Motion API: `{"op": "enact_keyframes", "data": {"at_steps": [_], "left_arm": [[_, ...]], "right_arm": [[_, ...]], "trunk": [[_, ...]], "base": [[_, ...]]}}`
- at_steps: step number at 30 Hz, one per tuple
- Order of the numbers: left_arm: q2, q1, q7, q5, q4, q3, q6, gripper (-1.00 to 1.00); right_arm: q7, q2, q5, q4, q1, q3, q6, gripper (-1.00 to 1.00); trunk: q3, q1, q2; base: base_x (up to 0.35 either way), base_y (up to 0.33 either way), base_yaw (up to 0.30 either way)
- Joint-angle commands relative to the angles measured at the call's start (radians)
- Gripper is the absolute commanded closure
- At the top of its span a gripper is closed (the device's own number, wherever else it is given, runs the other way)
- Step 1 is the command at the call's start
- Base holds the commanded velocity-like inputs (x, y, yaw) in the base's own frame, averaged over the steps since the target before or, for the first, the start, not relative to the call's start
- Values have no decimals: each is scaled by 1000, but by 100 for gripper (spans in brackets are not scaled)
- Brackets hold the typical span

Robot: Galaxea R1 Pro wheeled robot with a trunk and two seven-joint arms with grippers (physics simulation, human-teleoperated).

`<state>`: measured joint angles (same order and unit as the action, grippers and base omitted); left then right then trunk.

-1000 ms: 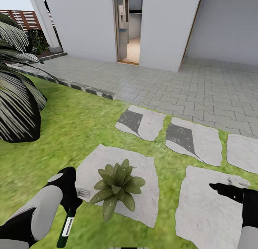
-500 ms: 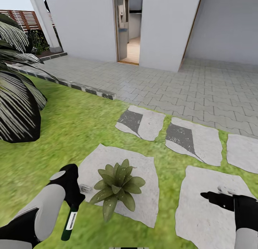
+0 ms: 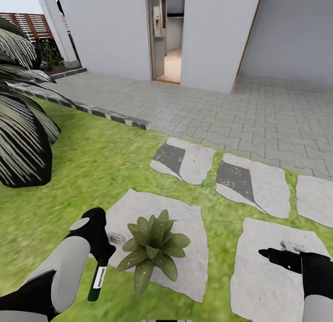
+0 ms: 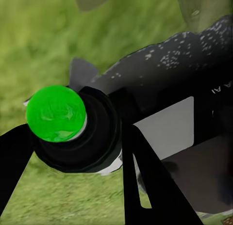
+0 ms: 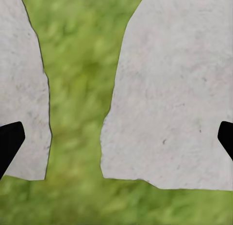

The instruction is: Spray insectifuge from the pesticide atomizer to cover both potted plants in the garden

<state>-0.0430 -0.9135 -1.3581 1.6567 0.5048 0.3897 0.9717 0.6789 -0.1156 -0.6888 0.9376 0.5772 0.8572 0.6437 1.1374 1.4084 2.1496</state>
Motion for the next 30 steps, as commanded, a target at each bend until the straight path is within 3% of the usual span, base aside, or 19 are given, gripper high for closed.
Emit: {"op": "enact_keyframes", "data": {"at_steps": [1,12,17,21,30], "left_arm": [[-2,-1,-9,11,1,8,10,100],[2,-1,-9,14,4,10,10,100],[16,-1,-9,14,15,11,10,100],[33,-1,-10,15,71,11,11,100],[30,-1,-12,15,67,9,11,100]], "right_arm": [[10,0,-11,1,1,3,1,-100],[11,-1,-11,-63,1,3,1,-100],[11,-1,-11,-63,1,3,1,-100],[11,-1,-11,-63,1,3,1,-100],[11,-1,-11,-63,1,2,1,-100]], "trunk": [[1,0,0],[11,0,0],[12,0,0],[12,0,0],[12,0,0]], "base": [[9,3,-41],[1,0,-197],[0,0,-32],[0,0,-2],[0,0,0]]}}
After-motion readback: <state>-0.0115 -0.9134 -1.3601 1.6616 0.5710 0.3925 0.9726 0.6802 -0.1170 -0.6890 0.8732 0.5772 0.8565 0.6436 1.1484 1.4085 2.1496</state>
